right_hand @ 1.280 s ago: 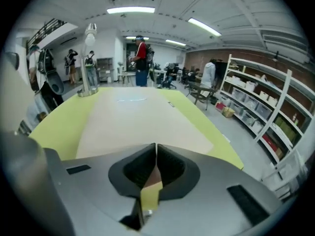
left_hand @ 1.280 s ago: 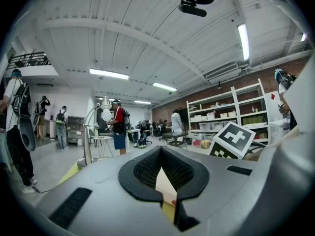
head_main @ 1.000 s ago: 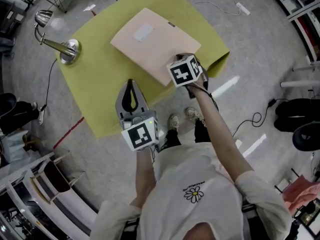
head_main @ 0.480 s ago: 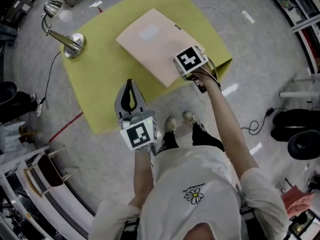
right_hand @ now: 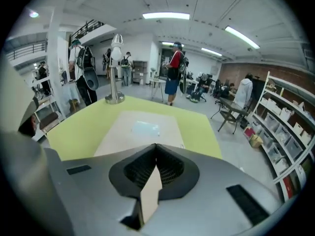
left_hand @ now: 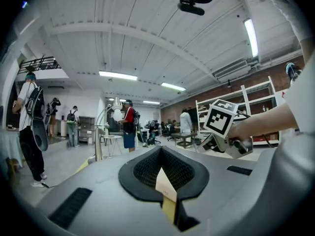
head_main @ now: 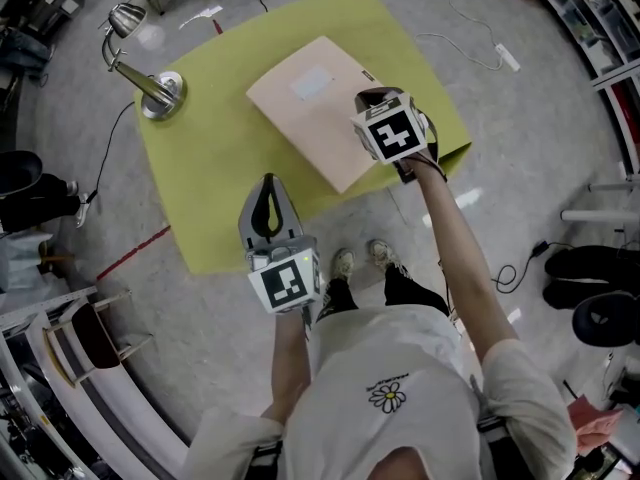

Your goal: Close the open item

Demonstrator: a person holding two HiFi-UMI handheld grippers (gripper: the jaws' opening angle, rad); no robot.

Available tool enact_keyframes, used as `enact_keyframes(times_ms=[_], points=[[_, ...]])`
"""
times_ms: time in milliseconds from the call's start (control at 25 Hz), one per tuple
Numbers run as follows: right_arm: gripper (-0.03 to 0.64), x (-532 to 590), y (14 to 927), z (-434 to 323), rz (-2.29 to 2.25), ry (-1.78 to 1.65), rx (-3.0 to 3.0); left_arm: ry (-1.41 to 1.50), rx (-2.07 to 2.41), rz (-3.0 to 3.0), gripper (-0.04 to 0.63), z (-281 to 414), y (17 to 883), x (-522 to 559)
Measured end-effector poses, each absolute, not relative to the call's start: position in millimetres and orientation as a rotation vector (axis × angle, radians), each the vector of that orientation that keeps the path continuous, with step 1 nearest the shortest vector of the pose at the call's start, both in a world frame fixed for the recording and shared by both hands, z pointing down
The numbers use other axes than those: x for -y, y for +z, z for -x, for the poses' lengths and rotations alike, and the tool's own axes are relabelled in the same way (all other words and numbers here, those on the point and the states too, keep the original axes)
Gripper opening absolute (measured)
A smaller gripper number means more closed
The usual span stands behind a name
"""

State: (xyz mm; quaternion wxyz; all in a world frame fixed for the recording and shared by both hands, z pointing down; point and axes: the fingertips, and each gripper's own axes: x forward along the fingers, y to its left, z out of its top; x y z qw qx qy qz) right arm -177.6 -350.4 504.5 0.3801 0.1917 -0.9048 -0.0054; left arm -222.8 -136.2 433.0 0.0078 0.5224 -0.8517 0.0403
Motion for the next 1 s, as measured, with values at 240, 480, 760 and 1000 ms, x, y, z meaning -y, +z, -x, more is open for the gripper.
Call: enact_keyframes(times_ms=[240,480,760,1000], points=[[0.012,352.6,442.9,181.3,-0.614,-0.132,2.513,0.072,2.705,-1.585,0.014,235.2,404.8,137.0],[0.012,332.6,370.3,153.2,-0.757,-0.135,2.763,0.025,2.774,-1.562,0.014,244.5,355.7,134.9],[0.012,290.7,315.9,109.3,-0.785,-0.169,2.969,0.001,2.836,-1.615,0.014,221.8,312.6,127.7],[0.012,261.0,291.5,79.2,-0.826,-0.216,3.066,0.001,2.852,-1.666,0.014,193.0,296.1,124.5]])
